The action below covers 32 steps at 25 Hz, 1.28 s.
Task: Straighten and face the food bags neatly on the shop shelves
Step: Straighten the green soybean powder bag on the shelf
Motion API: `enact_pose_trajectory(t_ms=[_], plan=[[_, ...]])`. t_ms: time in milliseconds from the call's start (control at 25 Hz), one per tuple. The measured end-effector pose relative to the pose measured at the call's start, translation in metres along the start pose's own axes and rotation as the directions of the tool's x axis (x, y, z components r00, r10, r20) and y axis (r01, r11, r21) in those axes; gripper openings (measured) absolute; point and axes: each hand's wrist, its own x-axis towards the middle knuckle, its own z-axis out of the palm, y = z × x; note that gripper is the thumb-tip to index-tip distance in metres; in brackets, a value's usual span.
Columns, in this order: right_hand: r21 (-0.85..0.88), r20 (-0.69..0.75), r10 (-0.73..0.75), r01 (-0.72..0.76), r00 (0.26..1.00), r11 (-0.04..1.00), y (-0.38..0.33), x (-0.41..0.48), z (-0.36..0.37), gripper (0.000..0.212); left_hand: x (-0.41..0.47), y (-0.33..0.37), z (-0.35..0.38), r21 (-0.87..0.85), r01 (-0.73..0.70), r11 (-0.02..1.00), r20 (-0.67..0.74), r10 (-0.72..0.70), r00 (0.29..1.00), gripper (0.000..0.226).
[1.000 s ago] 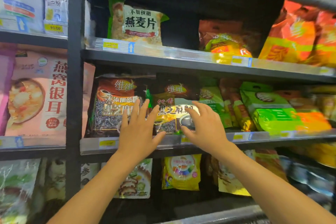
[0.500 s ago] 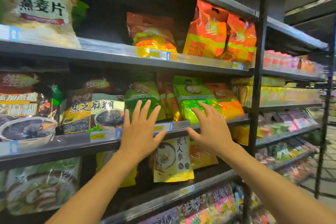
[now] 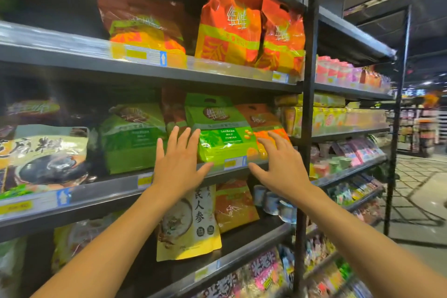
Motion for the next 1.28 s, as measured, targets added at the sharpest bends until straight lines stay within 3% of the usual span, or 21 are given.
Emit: enact_pose_trajectory(t_ms=[360, 480, 640, 800, 1000, 1200, 1280], plan=[[0.070, -0.006, 0.079, -0.078, 0.997, 0.994, 0.035, 0.078, 0.053, 0.083, 0.098, -0.008, 0.060, -0.140, 0.092, 0.986, 0.098, -0.079, 0.992, 0.102], [0.106, 0.029, 0.081, -0.084, 0.996, 0.991, 0.043, 0.103, 0.072, 0.089, 0.115, -0.012, 0.069, -0.107, 0.181, 0.978, 0.133, -0.166, 0.977, 0.092], [0.206, 0.132, 0.088, -0.114, 0.987, 0.972, 0.052, 0.136, 0.096, 0.100, 0.133, -0.022, 0.082, -0.104, 0.348, 0.932, 0.283, -0.307, 0.908, 0.077], [0.321, 0.268, 0.105, -0.192, 0.958, 0.927, 0.063, 0.166, 0.114, 0.113, 0.141, -0.032, 0.090, -0.209, 0.422, 0.882, 0.399, -0.317, 0.860, 0.074], [0.475, 0.467, 0.060, -0.308, 0.882, 0.824, 0.078, 0.197, 0.135, 0.114, 0.146, -0.023, 0.092, -0.324, 0.497, 0.805, 0.385, -0.367, 0.847, 0.087], [0.561, 0.600, -0.010, -0.412, 0.800, 0.718, 0.102, 0.211, 0.141, 0.132, 0.144, -0.003, 0.091, -0.423, 0.641, 0.640, 0.445, -0.470, 0.762, 0.046], [0.594, 0.619, -0.059, -0.418, 0.783, 0.687, 0.110, 0.211, 0.147, 0.134, 0.143, 0.002, 0.092, -0.437, 0.671, 0.598, 0.444, -0.506, 0.740, 0.045]])
